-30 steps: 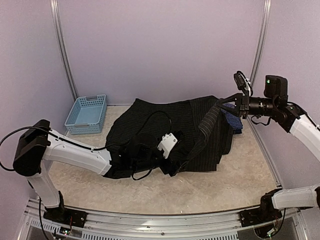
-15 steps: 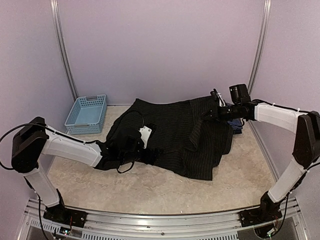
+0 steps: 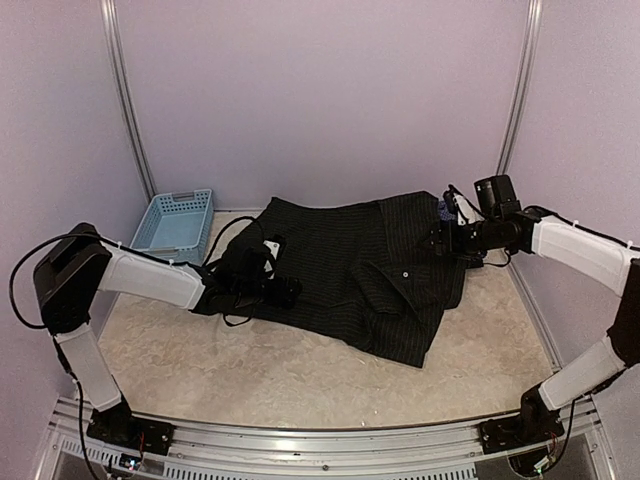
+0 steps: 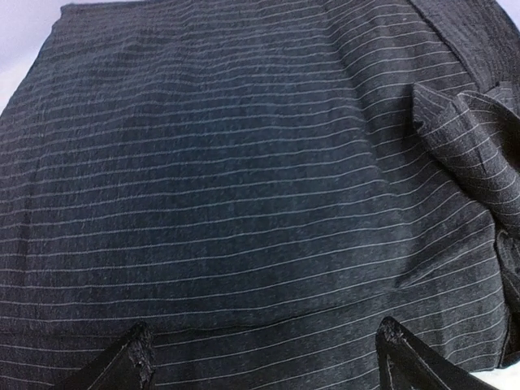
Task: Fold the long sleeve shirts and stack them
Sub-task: Flatten out the crumpled shirt at the center of the board.
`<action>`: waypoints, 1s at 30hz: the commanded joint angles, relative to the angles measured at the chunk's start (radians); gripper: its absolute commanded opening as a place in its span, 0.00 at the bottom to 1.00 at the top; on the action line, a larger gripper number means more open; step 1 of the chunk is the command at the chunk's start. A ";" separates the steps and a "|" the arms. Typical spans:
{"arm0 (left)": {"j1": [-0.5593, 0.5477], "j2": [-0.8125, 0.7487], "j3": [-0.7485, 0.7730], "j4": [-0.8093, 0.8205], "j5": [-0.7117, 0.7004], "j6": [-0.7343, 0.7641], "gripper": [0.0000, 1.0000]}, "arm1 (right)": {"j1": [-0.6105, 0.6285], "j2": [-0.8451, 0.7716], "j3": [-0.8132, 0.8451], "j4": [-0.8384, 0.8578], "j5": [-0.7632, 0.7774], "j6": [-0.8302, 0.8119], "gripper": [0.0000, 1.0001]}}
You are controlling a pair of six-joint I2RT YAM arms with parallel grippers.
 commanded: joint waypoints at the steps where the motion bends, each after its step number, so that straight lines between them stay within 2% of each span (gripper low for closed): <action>1: 0.048 0.012 -0.004 -0.064 0.063 -0.077 0.88 | 0.045 -0.144 -0.136 -0.070 0.100 0.018 0.81; 7: 0.103 0.019 -0.027 -0.076 0.113 -0.116 0.81 | 0.151 -0.226 -0.364 0.002 0.123 0.153 0.75; 15: 0.140 0.078 -0.031 -0.057 0.204 -0.129 0.71 | 0.161 -0.237 -0.508 0.135 0.117 0.236 0.61; 18: 0.146 0.100 -0.034 -0.049 0.242 -0.134 0.69 | 0.162 -0.207 -0.514 0.172 0.086 0.235 0.61; 25: 0.166 0.120 -0.064 -0.034 0.306 -0.165 0.64 | 0.162 -0.133 -0.475 0.187 0.137 0.210 0.63; 30: 0.166 0.100 -0.104 -0.076 0.313 -0.184 0.62 | 0.162 -0.091 -0.452 0.213 0.090 0.193 0.70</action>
